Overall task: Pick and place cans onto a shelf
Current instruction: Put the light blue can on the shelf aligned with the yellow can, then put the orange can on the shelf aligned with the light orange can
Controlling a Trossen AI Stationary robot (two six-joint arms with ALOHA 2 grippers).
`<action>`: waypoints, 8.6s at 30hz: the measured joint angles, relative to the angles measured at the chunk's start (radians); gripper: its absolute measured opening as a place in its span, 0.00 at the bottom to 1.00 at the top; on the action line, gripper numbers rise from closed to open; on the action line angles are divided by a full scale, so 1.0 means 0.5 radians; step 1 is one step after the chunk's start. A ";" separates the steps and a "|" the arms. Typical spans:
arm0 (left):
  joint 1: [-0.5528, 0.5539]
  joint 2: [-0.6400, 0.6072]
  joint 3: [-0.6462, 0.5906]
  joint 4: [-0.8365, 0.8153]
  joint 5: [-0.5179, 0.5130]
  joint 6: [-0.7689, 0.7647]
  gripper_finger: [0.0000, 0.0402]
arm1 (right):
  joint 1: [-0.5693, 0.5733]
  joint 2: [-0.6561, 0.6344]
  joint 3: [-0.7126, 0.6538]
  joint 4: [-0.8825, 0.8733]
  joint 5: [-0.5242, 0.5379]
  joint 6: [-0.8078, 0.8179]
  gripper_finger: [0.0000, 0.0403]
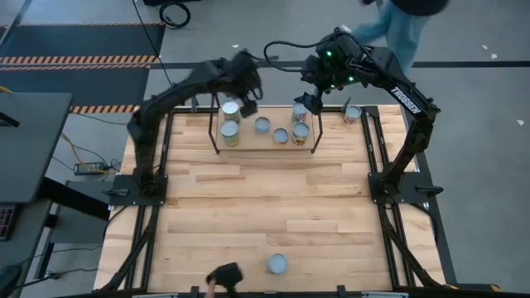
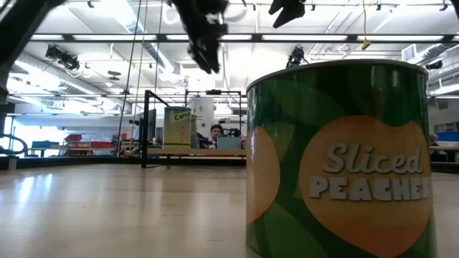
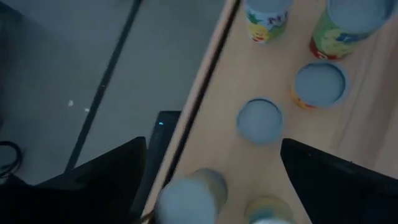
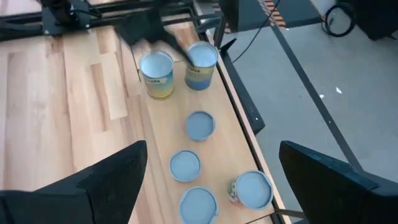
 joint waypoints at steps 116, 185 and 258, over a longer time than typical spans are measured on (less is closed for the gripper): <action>0.608 -0.928 -0.009 -0.543 0.020 0.069 0.94 | -0.260 1.309 -0.133 0.269 0.048 0.012 0.01; -1.955 -1.677 -2.198 0.989 -0.458 -2.191 0.94 | 2.153 0.458 -1.472 1.616 0.027 0.311 0.96; -0.266 -2.096 -2.184 1.504 -0.508 -0.506 0.94 | 0.223 0.953 -0.755 1.246 -0.014 -0.265 0.74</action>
